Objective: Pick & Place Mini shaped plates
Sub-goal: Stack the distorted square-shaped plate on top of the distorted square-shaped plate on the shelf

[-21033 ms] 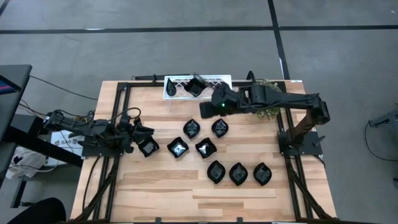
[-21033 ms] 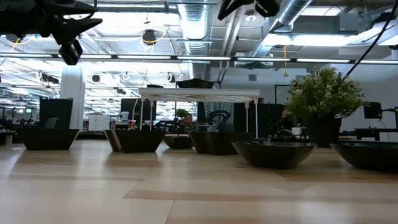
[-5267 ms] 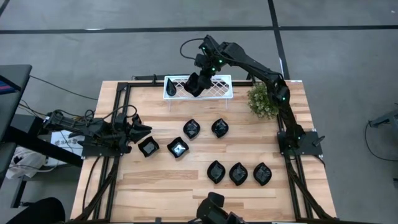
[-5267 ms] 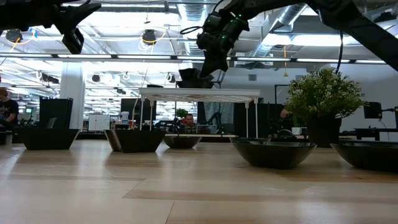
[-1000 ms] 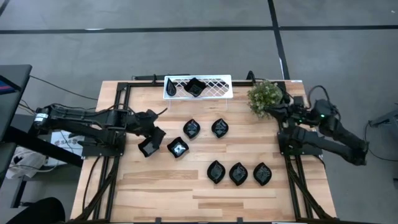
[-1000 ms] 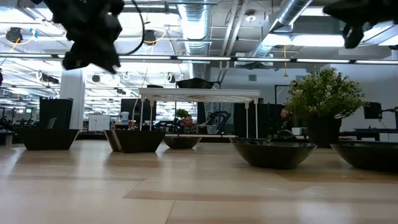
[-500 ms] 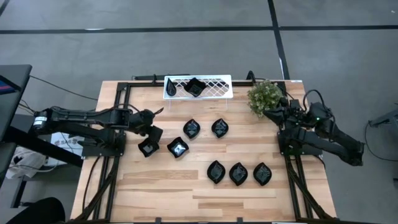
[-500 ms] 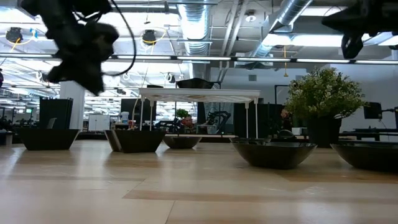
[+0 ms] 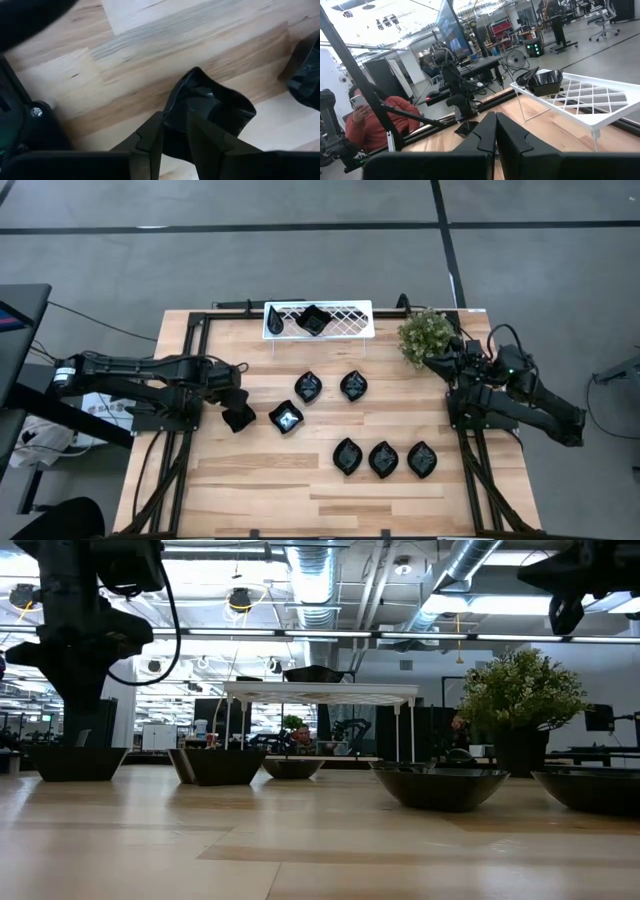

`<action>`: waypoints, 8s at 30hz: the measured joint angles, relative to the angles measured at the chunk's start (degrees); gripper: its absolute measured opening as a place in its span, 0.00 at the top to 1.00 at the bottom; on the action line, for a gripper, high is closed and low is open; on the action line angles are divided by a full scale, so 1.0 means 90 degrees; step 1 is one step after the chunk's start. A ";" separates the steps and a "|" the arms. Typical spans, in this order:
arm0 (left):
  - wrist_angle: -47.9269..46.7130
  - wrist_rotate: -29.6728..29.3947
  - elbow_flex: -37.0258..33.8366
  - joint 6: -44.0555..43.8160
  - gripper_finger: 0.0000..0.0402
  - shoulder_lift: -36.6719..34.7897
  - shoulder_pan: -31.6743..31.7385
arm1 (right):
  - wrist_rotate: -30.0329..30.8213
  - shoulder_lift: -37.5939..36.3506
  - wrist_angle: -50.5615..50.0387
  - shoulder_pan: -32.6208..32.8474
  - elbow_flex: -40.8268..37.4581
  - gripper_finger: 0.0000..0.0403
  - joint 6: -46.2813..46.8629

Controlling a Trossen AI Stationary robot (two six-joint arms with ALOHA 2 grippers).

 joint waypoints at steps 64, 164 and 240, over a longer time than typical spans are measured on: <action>0.1470 -0.0384 -0.1067 0.0663 0.50 0.0447 -0.0794 | 0.0049 0.0000 -0.0080 -0.0005 0.0002 0.99 0.0211; 0.3505 -0.0203 0.2555 0.3423 0.99 0.1090 0.0597 | 0.0046 0.0000 -0.0105 -0.0005 0.0005 0.99 0.0209; 0.1150 0.1267 0.7453 0.5587 0.99 0.5393 0.3583 | 0.0811 0.0002 -0.0389 -0.0007 0.0005 0.99 -0.0391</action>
